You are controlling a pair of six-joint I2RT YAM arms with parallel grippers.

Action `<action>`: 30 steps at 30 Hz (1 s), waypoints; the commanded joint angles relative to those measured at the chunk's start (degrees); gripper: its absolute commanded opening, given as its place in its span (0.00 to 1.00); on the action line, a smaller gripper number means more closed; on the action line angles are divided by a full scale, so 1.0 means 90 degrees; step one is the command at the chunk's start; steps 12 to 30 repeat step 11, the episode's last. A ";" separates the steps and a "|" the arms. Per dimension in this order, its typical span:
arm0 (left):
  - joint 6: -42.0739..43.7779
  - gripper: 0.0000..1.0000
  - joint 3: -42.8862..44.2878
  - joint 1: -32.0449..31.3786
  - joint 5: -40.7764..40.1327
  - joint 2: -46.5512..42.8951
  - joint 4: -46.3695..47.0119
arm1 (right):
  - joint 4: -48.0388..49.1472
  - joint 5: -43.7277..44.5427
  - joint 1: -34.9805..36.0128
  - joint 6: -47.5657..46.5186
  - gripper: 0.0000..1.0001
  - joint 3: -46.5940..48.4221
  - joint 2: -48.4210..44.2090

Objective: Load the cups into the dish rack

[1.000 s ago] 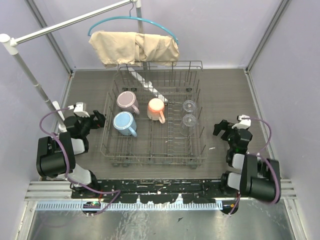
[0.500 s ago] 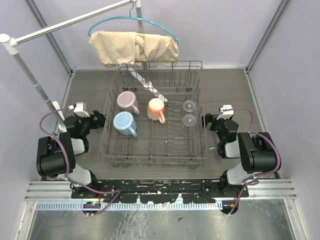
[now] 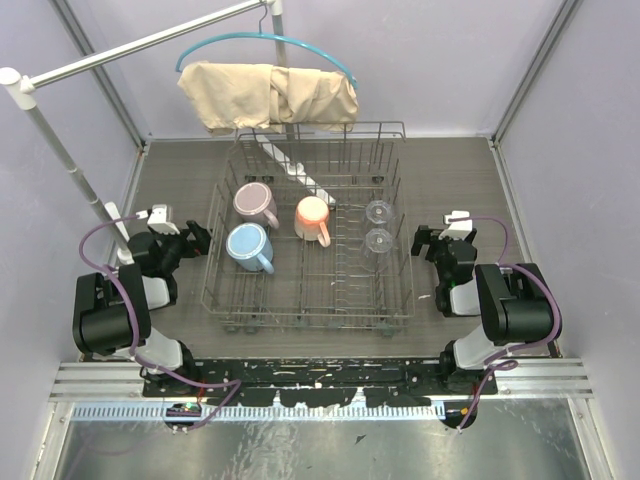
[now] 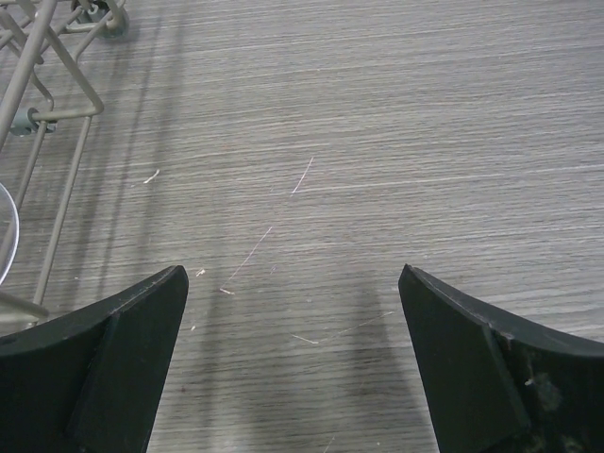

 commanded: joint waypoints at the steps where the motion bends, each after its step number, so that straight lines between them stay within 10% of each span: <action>1: 0.0138 0.98 0.0110 0.0005 0.0022 -0.0014 0.0257 | 0.0396 0.0162 0.0005 -0.0103 1.00 0.0087 -0.0047; 30: 0.0139 0.98 0.0109 0.0003 0.0022 -0.0020 0.0263 | 0.0365 0.0131 0.0006 -0.0122 1.00 0.0099 -0.0064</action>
